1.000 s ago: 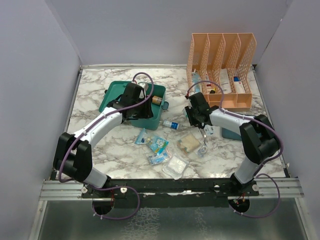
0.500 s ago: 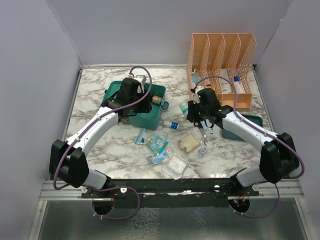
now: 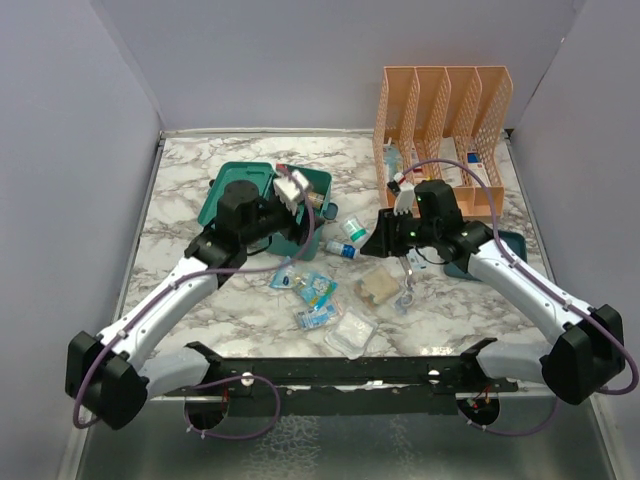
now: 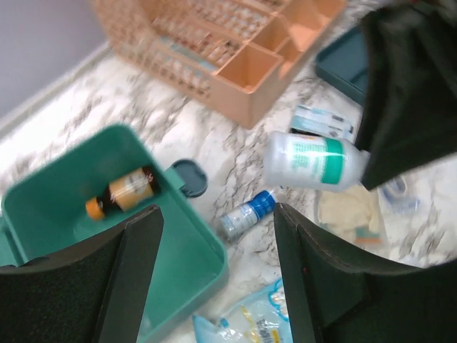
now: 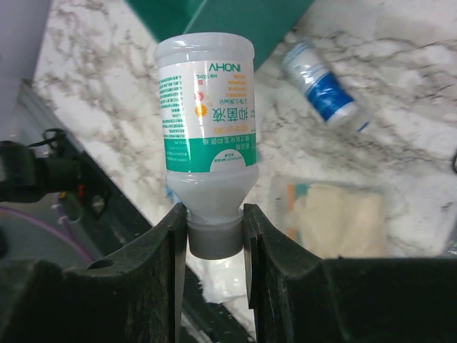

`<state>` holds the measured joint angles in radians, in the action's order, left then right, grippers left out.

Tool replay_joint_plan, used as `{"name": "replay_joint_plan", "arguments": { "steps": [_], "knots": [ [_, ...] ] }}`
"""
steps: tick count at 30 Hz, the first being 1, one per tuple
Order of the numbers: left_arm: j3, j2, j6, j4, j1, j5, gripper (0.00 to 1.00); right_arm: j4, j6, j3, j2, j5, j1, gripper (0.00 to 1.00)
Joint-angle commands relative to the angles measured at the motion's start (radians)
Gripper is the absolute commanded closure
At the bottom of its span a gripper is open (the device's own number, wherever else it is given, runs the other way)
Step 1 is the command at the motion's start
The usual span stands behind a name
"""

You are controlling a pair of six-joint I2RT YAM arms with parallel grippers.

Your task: Organize the medicine kit

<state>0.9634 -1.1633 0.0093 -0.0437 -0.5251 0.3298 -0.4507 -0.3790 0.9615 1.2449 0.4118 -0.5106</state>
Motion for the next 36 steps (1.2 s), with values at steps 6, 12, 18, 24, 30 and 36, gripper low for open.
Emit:
{"name": "replay_joint_plan", "arguments": {
  "steps": [6, 12, 18, 24, 30, 36],
  "knots": [
    [-0.216, 0.186, 0.675, 0.155, -0.129, 0.26, 0.29, 0.011, -0.177, 0.05, -0.033, 0.285, 0.001, 0.92],
    [-0.243, 0.181, 0.919, 0.079, -0.238, 0.181, 0.03, 0.033, -0.202, 0.062, -0.013, 0.388, 0.001, 0.92],
    [-0.246, 0.148, 1.077, 0.046, -0.324, 0.064, 0.01, 0.023, -0.2, 0.062, -0.004, 0.391, 0.001, 0.92],
    [-0.245, 0.117, 1.109, 0.045, -0.347, 0.055, 0.01, 0.028, -0.209, 0.051, 0.008, 0.402, 0.001, 0.93],
    [-0.247, 0.087, 1.164, 0.042, -0.378, 0.003, 0.05, 0.007, -0.205, 0.053, 0.023, 0.422, 0.0, 0.93],
    [-0.25, 0.062, 1.201, 0.022, -0.405, -0.048, 0.17, 0.001, -0.201, 0.046, 0.039, 0.465, 0.001, 0.93]
  ]
}}
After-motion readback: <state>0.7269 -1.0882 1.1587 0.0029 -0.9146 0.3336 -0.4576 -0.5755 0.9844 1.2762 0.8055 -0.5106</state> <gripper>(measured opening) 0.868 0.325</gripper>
